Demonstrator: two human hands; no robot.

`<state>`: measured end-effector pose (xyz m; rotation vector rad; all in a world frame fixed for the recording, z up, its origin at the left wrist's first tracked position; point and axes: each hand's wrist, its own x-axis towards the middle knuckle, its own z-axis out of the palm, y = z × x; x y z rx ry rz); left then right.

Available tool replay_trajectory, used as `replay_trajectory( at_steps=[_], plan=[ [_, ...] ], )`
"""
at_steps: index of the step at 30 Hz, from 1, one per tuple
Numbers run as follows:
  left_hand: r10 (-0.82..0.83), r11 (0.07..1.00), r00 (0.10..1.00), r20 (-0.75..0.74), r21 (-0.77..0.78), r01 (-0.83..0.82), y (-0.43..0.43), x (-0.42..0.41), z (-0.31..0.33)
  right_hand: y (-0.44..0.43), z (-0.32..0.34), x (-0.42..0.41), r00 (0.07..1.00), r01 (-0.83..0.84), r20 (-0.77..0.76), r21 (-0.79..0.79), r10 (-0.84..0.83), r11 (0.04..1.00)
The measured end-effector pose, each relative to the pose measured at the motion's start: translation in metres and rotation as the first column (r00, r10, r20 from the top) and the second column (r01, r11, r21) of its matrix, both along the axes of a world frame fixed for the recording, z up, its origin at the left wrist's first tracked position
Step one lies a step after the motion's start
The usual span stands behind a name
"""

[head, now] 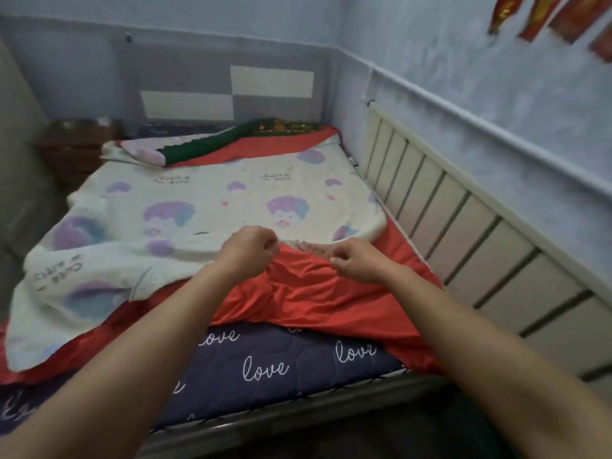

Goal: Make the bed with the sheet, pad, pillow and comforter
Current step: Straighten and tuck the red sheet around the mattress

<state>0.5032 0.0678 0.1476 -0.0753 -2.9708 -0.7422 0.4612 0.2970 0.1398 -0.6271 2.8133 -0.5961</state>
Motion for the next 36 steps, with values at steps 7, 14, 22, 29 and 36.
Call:
replay_trajectory(
  at_steps=[7, 14, 22, 29, 36],
  plan=[
    [-0.198, 0.980, 0.980, 0.035, -0.016, 0.199, 0.066, -0.076, -0.040, 0.079, -0.033, -0.035, 0.978, 0.202, 0.041, 0.013, -0.202, 0.979],
    [-0.225, 0.973, 0.952, 0.207, -0.002, 0.230, 0.127, -0.162, -0.115, 0.139, -0.102, -0.112, 0.950, 0.262, 0.181, -0.019, -0.255, 0.965],
    [-0.127, 0.990, 0.932, 0.339, -0.018, 0.141, 0.171, -0.255, -0.224, 0.177, -0.211, -0.213, 0.924, 0.221, 0.310, 0.045, -0.224, 0.974],
    [-0.090, 0.994, 0.888, 0.451, -0.007, 0.105, 0.184, -0.298, -0.318, 0.188, -0.309, -0.264, 0.891, 0.135, 0.417, 0.135, -0.180, 0.982],
    [-0.173, 0.978, 0.756, 0.631, 0.020, 0.207, 0.182, -0.299, -0.396, 0.185, -0.384, -0.235, 0.694, -0.198, 0.714, 0.315, -0.094, 0.928]
  ],
)
